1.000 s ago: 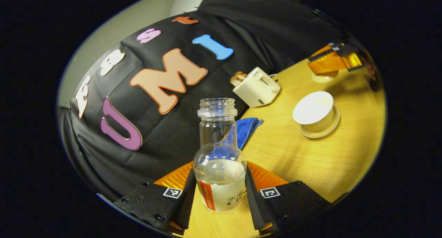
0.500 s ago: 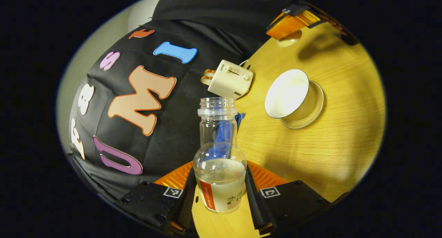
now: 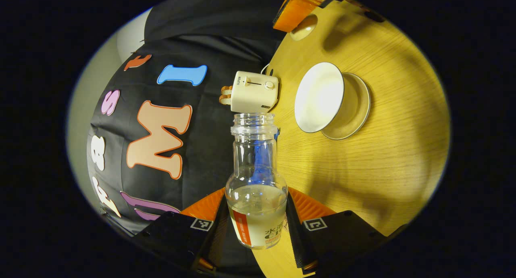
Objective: Open the teacup lid with one hand, grasp the water bottle and pour water into the teacup with the other hand; after pouring, place the water bottle on the coaster and then close the teacup lid.
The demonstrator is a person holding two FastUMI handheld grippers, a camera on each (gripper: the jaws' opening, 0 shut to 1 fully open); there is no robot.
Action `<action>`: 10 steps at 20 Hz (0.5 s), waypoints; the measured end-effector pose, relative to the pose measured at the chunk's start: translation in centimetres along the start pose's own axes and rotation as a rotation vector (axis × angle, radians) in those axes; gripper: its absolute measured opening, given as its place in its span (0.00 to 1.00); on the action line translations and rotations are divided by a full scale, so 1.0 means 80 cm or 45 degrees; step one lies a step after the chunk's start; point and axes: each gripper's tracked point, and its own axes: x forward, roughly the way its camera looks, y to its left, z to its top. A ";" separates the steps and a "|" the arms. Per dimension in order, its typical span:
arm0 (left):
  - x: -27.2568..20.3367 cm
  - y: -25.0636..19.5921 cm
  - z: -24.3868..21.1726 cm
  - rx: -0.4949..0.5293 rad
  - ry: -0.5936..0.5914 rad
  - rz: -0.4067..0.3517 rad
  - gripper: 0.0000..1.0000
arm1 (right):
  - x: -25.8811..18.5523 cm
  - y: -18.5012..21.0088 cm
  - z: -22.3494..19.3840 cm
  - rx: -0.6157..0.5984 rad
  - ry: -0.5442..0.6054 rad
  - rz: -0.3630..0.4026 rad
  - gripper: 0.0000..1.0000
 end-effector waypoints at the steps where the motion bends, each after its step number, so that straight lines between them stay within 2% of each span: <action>1: 0.001 -0.001 0.001 0.024 -0.001 -0.002 0.66 | 0.001 0.000 0.000 0.001 0.000 0.004 0.34; 10: -0.010 -0.003 0.006 0.241 0.007 0.009 0.66 | 0.001 -0.001 0.000 0.001 0.000 0.001 0.34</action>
